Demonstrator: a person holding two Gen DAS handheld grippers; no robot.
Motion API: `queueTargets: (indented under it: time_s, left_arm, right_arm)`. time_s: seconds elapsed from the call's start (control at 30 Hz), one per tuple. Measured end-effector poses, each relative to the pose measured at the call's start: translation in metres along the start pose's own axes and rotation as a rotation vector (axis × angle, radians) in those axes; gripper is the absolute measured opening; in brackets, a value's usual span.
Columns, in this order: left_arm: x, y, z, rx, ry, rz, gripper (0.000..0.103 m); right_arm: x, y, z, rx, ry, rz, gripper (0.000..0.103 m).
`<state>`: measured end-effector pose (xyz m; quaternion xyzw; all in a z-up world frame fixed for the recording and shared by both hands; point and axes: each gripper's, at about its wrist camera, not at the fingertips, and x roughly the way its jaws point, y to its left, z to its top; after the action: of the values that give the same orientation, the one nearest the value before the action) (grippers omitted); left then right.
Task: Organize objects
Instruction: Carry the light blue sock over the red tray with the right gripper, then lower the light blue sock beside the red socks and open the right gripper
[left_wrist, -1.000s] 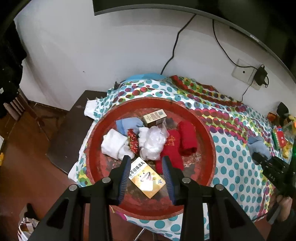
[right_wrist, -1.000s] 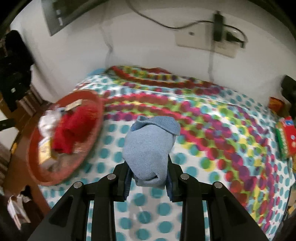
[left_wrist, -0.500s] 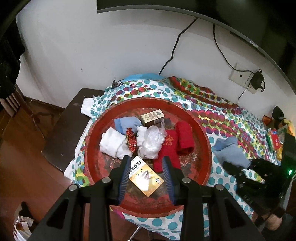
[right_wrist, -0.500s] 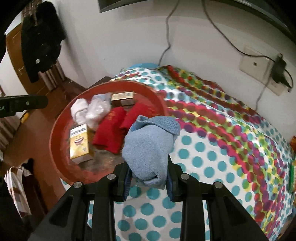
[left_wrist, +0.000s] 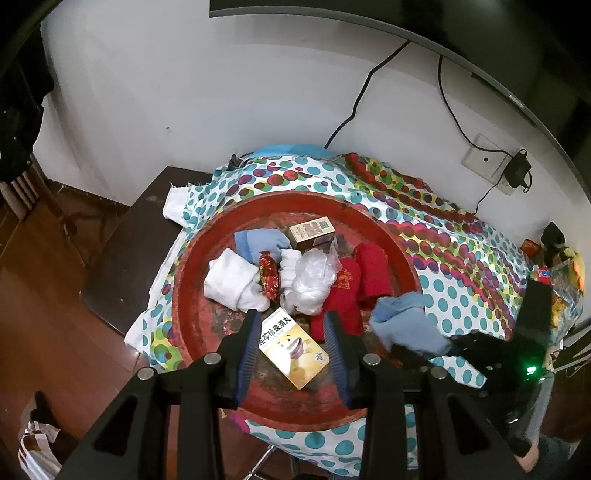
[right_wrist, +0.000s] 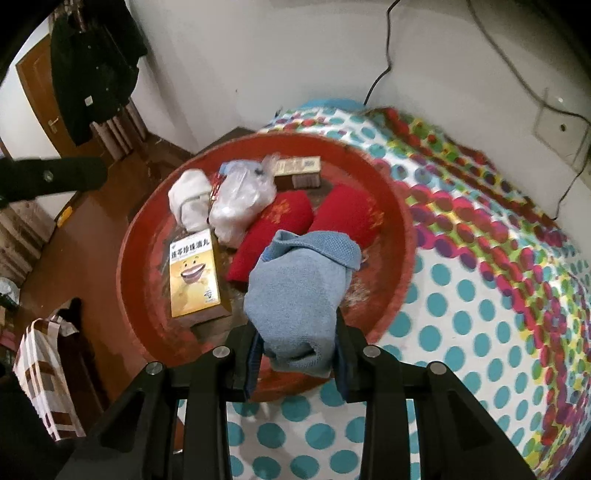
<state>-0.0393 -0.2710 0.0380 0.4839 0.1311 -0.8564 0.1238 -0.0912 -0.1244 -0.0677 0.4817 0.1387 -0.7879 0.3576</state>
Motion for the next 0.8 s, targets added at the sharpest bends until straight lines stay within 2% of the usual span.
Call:
queueTargets:
  time_s: [0.27,0.6,0.8]
  left_arm:
    - [0.018,-0.002,0.001,0.000,0.046,0.004,0.036]
    - [0.033,-0.005,0.000,0.002,0.078,0.030,0.036]
    - [0.038,-0.003,0.000,-0.010,0.087,0.018,0.036]
  right_arm:
    - [0.040,0.014,-0.001,-0.020,0.075,-0.040,0.031]
    - [0.065,0.020,0.008,-0.054,0.078,-0.116,0.032]
    - [0.075,0.014,0.013,-0.064,0.086,-0.147,0.034]
